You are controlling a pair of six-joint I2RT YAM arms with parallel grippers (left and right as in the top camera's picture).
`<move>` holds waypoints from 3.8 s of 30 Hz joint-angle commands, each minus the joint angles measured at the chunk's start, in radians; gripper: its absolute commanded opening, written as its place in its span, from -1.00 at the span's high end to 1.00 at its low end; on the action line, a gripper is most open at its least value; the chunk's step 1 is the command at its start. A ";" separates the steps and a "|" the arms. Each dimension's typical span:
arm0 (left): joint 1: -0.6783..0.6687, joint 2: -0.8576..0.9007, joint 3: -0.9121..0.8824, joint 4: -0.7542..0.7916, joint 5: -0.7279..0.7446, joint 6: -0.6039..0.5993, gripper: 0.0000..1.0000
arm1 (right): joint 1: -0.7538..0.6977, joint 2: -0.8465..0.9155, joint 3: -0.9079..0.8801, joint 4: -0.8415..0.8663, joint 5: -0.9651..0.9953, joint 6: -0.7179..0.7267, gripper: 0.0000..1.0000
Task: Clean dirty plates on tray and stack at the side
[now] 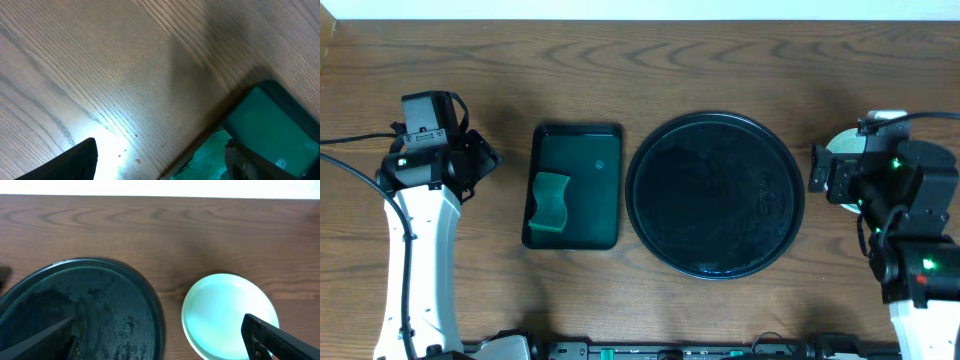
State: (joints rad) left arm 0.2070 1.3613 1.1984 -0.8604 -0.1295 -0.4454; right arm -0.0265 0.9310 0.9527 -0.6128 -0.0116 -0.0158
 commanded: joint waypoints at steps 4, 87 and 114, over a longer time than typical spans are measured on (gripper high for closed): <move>0.004 -0.002 0.015 -0.003 0.002 -0.005 -0.62 | 0.011 -0.152 -0.029 0.039 -0.030 -0.008 -0.98; 0.004 -0.002 0.015 -0.003 0.002 -0.005 -0.63 | 0.069 -0.925 -0.947 0.541 0.026 0.142 -0.99; 0.004 -0.012 0.014 -0.003 0.002 -0.005 -0.63 | 0.069 -0.925 -0.947 0.541 0.026 0.142 -0.98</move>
State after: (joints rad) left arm 0.2070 1.3613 1.1984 -0.8608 -0.1295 -0.4454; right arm 0.0307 0.0120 0.0067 -0.0685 0.0006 0.1146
